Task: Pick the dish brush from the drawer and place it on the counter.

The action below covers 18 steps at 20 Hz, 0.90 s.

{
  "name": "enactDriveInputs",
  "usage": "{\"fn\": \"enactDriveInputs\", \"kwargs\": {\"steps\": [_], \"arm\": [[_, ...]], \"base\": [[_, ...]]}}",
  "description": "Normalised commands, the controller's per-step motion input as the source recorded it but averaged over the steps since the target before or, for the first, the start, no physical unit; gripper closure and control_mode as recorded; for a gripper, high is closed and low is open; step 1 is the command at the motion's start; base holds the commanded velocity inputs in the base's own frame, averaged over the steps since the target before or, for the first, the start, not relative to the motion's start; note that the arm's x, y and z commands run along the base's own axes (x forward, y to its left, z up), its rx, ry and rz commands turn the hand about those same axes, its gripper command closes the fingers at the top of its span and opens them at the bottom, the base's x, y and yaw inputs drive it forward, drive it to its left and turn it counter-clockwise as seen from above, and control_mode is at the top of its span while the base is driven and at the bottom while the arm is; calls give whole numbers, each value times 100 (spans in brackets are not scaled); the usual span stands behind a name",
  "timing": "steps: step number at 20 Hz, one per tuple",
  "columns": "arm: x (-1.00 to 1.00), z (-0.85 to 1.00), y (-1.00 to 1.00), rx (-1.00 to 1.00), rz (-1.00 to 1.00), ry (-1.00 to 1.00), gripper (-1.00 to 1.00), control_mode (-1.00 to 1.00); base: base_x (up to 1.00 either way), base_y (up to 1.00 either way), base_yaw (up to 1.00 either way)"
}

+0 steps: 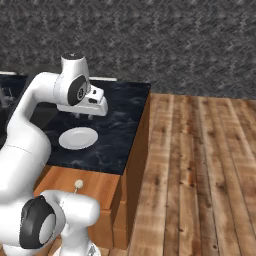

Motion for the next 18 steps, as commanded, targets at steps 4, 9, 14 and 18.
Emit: {"fn": "enactDriveInputs", "kwargs": {"steps": [4,9,14,18], "arm": [[-27,0,0,0,0,0,-100,-100],[-58,-4,-4,0,0,0,-100,-100],[-67,-23,-4,0,0,0,-100,-100],[-69,-44,0,0,0,0,-100,-100]], "base": [[0,0,0],[0,0,0],[0,0,0],[0,0,0]]}}
